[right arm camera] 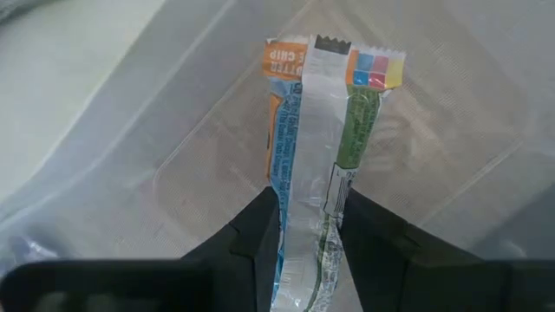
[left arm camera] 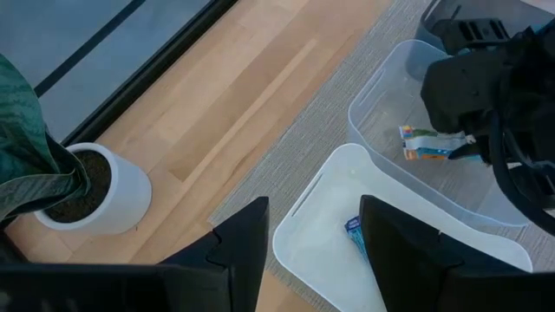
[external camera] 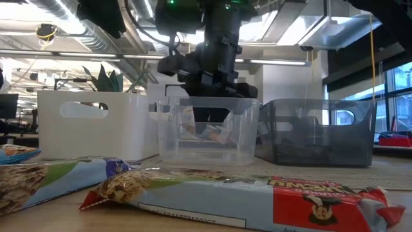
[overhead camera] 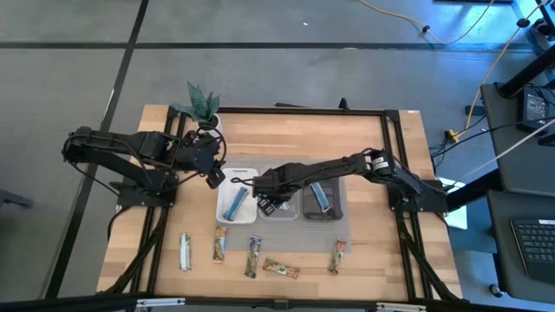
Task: Pick and place Granola Bars by type
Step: Put the right orange granola bar into the transparent bin
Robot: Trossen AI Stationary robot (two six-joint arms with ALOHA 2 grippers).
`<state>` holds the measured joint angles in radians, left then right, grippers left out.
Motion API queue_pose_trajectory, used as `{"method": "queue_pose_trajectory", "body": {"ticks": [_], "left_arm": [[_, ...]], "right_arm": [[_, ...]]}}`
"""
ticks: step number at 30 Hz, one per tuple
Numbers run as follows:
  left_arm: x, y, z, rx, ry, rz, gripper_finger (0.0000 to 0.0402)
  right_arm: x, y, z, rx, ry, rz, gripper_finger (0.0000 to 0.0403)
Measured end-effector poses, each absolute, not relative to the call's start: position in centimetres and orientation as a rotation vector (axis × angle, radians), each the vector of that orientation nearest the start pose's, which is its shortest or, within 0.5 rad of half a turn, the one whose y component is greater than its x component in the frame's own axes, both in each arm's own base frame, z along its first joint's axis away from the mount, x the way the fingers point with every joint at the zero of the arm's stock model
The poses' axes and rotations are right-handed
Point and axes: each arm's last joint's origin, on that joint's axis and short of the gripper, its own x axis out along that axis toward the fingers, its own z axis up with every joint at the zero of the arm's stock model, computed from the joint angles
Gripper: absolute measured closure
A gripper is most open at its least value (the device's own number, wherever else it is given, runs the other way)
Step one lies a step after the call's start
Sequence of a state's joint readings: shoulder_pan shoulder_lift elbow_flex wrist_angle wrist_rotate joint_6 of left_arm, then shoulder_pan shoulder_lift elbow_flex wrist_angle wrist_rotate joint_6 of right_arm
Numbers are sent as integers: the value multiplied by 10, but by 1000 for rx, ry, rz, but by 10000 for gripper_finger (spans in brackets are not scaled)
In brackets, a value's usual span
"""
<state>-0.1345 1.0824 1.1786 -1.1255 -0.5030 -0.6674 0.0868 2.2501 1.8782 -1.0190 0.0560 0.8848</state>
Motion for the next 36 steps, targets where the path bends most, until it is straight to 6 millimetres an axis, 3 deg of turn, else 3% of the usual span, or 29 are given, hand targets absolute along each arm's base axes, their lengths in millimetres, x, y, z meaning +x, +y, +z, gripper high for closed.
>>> {"method": "queue_pose_trajectory", "body": {"ticks": [36], "left_arm": [[183, -11, 340, -284, 817, 639, 226]], "right_arm": [[454, 37, 180, 670, 1287, -551, 282]]}}
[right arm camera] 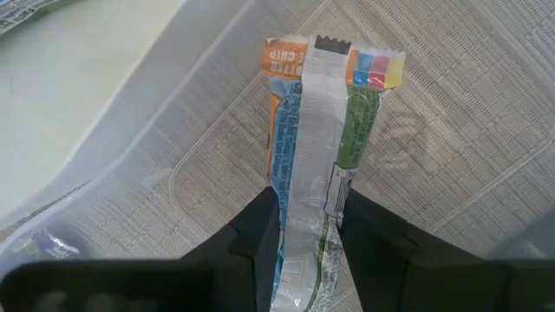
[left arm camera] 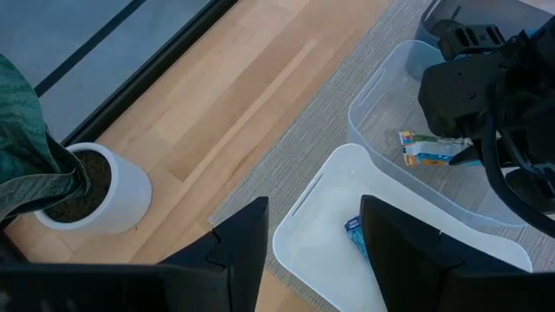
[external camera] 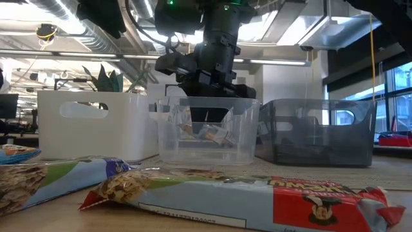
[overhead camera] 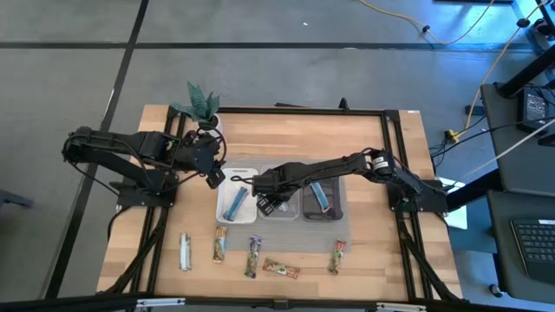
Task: Pick and place Granola Bars by type
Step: Put the right orange granola bar into the transparent bin, then put the right red granola bar into the black bin
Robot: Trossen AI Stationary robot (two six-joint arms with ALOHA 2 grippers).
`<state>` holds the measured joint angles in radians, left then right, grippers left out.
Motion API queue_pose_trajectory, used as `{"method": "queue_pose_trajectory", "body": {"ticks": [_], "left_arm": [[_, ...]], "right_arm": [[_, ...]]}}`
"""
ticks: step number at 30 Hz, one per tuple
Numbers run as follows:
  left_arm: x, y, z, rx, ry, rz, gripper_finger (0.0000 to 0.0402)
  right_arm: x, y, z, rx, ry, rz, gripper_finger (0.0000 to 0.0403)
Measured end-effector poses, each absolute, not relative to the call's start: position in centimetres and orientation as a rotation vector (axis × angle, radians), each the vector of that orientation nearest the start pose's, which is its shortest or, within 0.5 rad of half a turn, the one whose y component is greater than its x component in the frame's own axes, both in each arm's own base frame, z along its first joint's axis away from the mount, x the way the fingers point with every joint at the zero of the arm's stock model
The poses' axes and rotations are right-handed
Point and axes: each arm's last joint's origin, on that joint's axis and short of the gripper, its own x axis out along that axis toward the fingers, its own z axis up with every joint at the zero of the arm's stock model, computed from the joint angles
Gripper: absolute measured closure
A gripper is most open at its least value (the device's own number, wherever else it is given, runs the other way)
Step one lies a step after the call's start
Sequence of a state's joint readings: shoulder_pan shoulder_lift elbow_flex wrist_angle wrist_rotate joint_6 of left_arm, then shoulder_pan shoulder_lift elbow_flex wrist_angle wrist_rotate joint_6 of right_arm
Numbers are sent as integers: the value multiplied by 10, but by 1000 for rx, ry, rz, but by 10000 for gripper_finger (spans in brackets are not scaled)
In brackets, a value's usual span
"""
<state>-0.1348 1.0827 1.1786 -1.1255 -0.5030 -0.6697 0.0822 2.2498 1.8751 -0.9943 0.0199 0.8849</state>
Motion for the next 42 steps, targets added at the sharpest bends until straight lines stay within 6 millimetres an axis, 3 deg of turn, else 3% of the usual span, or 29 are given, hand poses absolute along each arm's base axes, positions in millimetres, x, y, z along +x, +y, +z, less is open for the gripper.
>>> {"method": "queue_pose_trajectory", "body": {"ticks": [13, 22, 25, 28, 32, 36, 42], "left_arm": [[182, -11, 340, -283, 818, 638, 227], [182, -11, 340, -282, 817, 637, 226], [182, -11, 340, -282, 818, 638, 228], [182, -11, 340, -282, 818, 638, 227], [183, -11, 340, -282, 818, 638, 226], [182, -11, 340, -284, 821, 633, 228], [183, -11, 340, -291, 827, 622, 226]], "right_arm": [[454, 37, 180, 698, 1268, -599, 278], [453, 37, 180, 683, 1276, -585, 187], [448, 37, 193, 679, 1330, -559, 163], [440, 41, 224, 653, 1347, -566, 152], [425, 64, 263, 673, 1365, -616, 149], [403, 107, 293, 638, 1422, -608, 152], [378, 175, 300, 723, 1443, -614, 152]]}}
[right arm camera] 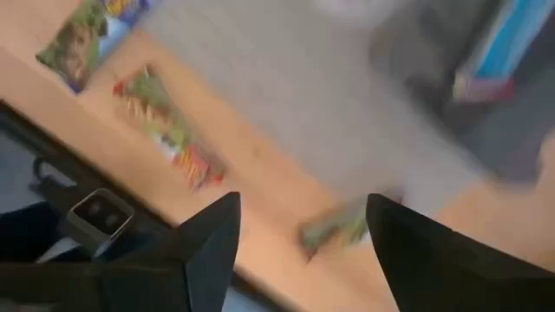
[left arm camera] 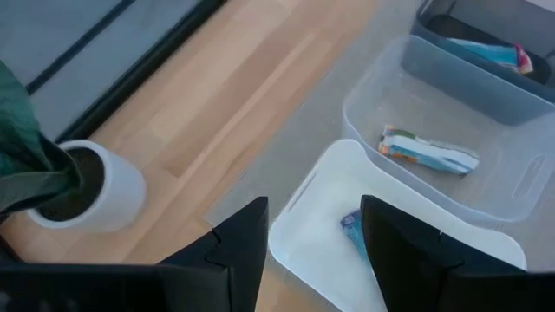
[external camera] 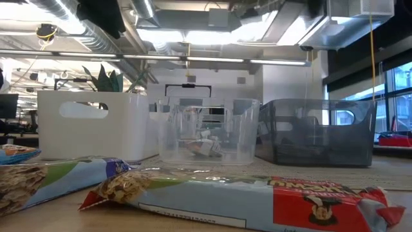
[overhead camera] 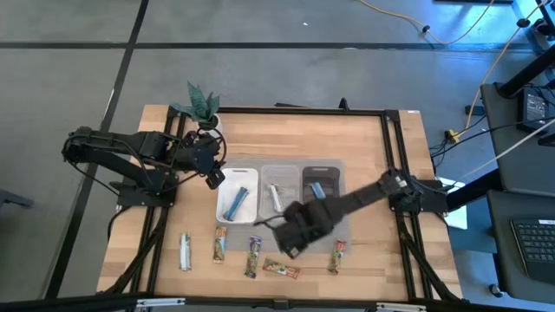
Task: Pick and place Granola Bars by type
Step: Put the right red granola bar into the black bin
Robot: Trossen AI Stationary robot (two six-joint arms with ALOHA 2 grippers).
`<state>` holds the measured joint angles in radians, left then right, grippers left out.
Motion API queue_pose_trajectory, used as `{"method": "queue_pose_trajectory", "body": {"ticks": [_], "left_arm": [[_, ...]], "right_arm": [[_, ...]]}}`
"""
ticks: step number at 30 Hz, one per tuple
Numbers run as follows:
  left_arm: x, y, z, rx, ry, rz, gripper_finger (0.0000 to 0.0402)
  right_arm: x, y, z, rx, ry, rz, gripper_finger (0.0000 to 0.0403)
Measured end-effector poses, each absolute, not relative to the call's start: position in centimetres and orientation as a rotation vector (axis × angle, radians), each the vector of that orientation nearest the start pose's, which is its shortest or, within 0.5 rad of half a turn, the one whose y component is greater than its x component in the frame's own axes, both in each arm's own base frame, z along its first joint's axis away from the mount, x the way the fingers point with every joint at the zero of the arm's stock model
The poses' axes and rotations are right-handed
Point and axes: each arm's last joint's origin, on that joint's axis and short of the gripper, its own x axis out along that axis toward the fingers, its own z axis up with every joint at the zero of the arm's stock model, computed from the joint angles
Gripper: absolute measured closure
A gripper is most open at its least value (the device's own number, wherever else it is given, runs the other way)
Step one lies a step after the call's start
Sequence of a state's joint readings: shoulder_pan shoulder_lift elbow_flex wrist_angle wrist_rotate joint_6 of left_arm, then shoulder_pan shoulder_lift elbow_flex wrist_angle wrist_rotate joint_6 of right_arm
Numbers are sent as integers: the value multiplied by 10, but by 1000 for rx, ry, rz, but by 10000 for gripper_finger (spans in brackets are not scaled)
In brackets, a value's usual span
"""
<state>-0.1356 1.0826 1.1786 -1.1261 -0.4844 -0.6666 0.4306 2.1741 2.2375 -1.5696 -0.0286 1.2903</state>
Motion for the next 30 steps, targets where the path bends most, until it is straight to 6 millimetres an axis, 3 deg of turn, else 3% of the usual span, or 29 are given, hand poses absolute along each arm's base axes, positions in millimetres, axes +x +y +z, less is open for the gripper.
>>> {"method": "queue_pose_trajectory", "body": {"ticks": [8, 17, 23, 30], "left_arm": [[181, -16, 337, -379, 930, 480, 226], [179, -21, 336, -526, 926, 518, 228], [179, -26, 336, -551, 897, 548, 226], [177, -32, 337, -569, 875, 563, 227]], "right_arm": [[347, 226, 282, 853, 1483, -812, 153], [315, 261, 255, 884, 1459, -1043, 153], [298, 271, 227, 901, 1377, -1231, 153], [297, 273, 187, 956, 1269, -1245, 153]]}}
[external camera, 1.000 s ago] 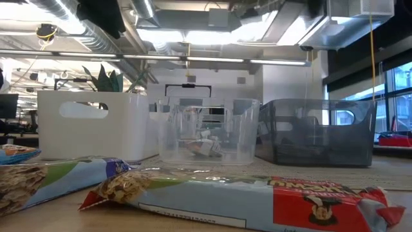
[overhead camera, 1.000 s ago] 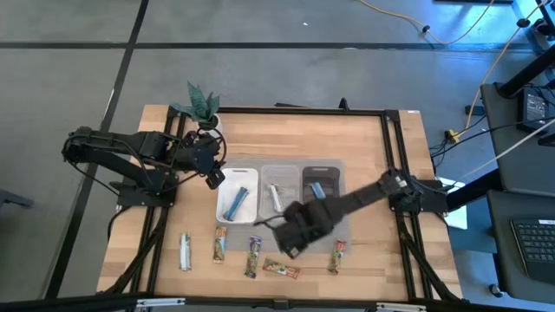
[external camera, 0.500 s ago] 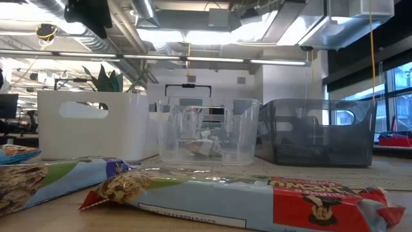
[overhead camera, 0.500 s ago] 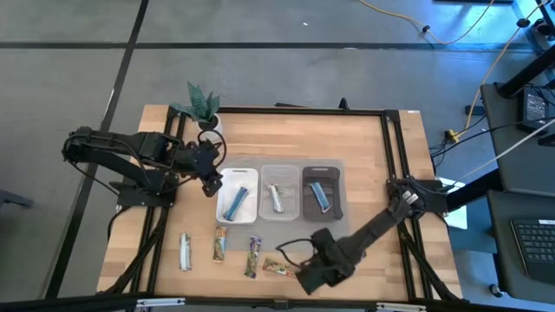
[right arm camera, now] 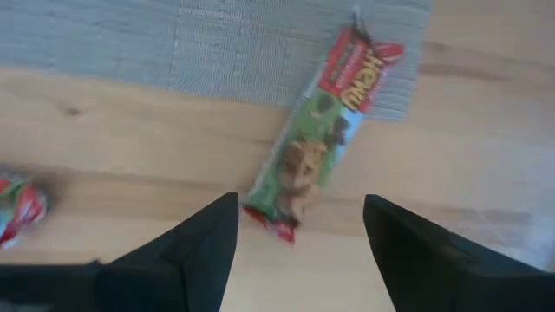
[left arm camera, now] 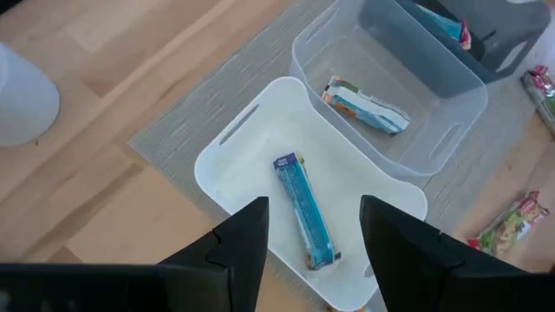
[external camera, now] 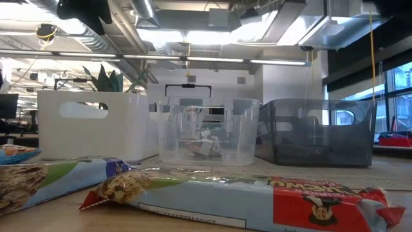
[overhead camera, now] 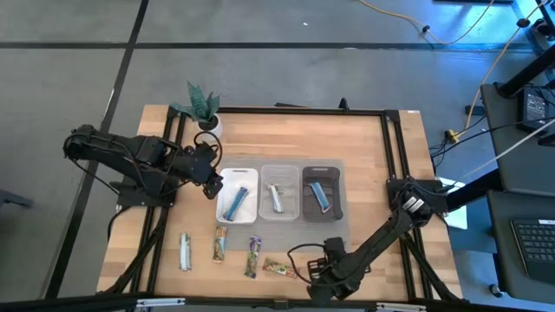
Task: Pick and place Granola Bars by type
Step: Put the right red granola bar into the black bin
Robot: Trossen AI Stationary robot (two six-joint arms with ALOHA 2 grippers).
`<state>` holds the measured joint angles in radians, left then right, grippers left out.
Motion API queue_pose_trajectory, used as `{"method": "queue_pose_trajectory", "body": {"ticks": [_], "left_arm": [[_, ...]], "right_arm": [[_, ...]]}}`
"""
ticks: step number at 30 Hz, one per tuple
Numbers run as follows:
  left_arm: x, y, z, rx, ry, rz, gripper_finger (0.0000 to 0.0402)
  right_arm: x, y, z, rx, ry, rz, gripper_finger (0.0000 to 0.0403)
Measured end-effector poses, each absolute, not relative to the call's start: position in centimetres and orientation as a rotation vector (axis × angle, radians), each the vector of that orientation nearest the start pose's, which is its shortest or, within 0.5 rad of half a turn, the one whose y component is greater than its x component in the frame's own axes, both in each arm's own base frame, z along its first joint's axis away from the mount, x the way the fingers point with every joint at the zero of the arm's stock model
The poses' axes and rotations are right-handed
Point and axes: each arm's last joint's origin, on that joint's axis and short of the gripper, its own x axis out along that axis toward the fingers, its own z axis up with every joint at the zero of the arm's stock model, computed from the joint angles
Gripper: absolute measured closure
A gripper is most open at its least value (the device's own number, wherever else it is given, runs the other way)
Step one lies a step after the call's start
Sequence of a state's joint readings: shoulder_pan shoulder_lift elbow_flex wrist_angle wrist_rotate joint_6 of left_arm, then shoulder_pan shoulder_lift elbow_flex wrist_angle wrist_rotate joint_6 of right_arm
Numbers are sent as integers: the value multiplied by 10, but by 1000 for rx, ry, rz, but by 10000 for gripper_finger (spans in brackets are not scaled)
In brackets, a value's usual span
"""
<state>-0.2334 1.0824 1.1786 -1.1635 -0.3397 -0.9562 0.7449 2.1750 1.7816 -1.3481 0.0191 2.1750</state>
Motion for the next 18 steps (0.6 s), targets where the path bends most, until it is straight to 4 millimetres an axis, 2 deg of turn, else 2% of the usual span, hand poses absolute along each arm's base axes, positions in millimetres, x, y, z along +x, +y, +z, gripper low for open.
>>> {"method": "queue_pose_trajectory", "body": {"ticks": [7, 11, 18], "left_arm": [[177, -37, 337, -571, 875, 547, 228], [176, -38, 337, -568, 874, 545, 227], [176, -38, 337, -572, 871, 549, 228]], "right_arm": [[290, 265, 155, 970, 1257, -1303, 153], [292, 264, 140, 1023, 1251, -1263, 153], [292, 262, 129, 1059, 1249, -1218, 169]]}}
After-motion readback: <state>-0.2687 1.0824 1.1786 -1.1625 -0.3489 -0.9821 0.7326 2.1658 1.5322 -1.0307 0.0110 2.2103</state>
